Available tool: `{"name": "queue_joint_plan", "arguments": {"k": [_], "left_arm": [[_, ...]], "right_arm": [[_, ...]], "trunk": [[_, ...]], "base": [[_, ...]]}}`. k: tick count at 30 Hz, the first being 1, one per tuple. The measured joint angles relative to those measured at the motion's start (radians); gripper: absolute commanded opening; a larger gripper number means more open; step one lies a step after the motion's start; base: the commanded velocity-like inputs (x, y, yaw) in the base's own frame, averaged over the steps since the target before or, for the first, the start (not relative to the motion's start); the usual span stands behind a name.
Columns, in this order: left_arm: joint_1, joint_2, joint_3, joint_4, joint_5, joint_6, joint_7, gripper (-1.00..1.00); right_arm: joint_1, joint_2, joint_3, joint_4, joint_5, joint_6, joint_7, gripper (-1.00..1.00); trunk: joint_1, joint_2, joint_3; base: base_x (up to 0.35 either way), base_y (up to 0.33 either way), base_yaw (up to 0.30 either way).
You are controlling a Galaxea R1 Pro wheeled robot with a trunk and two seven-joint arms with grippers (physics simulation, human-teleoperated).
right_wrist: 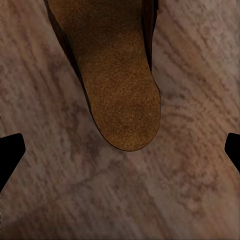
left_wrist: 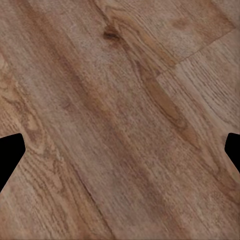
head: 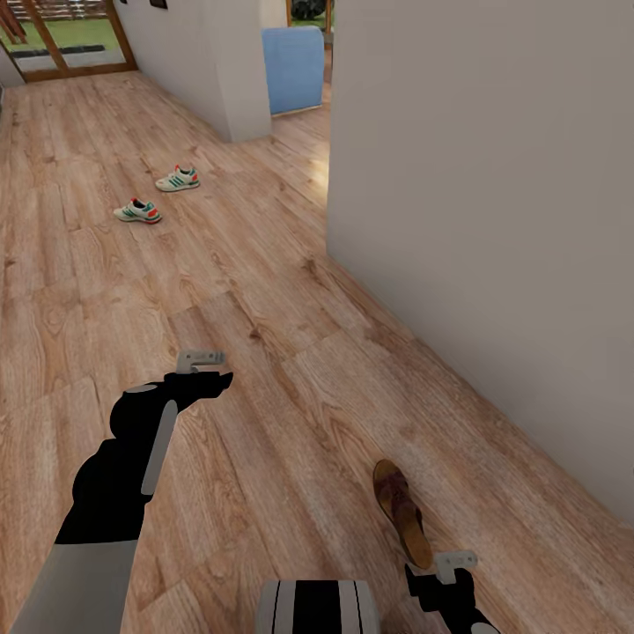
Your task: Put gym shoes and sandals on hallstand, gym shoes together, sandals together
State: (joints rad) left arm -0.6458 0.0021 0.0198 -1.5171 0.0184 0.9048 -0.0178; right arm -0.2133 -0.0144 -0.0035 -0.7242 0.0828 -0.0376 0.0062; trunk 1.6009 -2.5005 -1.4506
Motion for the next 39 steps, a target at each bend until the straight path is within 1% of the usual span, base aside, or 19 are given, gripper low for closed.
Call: {"name": "queue_joint_plan", "arguments": {"k": [6,19,24,29,33,39], "left_arm": [[-0.001,0.000,-0.001,0.000,0.000,0.000,0.000,1.00],[-0.007,-0.001,-0.001,0.000,0.000,0.000,0.001,1.00],[-0.019,-0.001,0.000,0.000,-0.001,0.000,0.001,1.00],[-0.038,-0.001,0.000,0.000,-0.001,0.000,0.001,1.00],[-0.061,-0.001,-0.001,0.000,0.000,0.000,0.001,1.00],[-0.069,-0.001,-0.001,0.000,0.000,0.000,0.001,1.00]], "right_arm": [[0.000,0.001,-0.001,0.000,0.000,0.000,0.000,1.00],[0.000,0.000,-0.002,-0.011,0.001,0.000,-0.002,1.00],[0.000,-0.001,-0.001,-0.058,0.001,-0.001,-0.002,1.00],[0.000,-0.001,-0.001,-0.079,0.001,-0.001,-0.002,1.00],[-0.001,-0.001,-0.001,-0.085,0.001,-0.001,-0.002,1.00],[0.000,-0.001,-0.002,-0.087,0.001,-0.001,-0.002,1.00]], "trunk": [[0.000,0.000,-0.003],[0.000,0.000,-0.020],[0.000,0.000,-0.022],[0.000,0.000,-0.022],[0.002,-0.001,-0.038],[0.005,-0.002,-0.067]], "base": [[0.000,0.000,-0.002],[0.000,0.000,0.000],[0.000,0.000,0.000],[0.000,0.000,0.000],[0.000,0.000,0.019],[0.000,0.000,0.089]]}}
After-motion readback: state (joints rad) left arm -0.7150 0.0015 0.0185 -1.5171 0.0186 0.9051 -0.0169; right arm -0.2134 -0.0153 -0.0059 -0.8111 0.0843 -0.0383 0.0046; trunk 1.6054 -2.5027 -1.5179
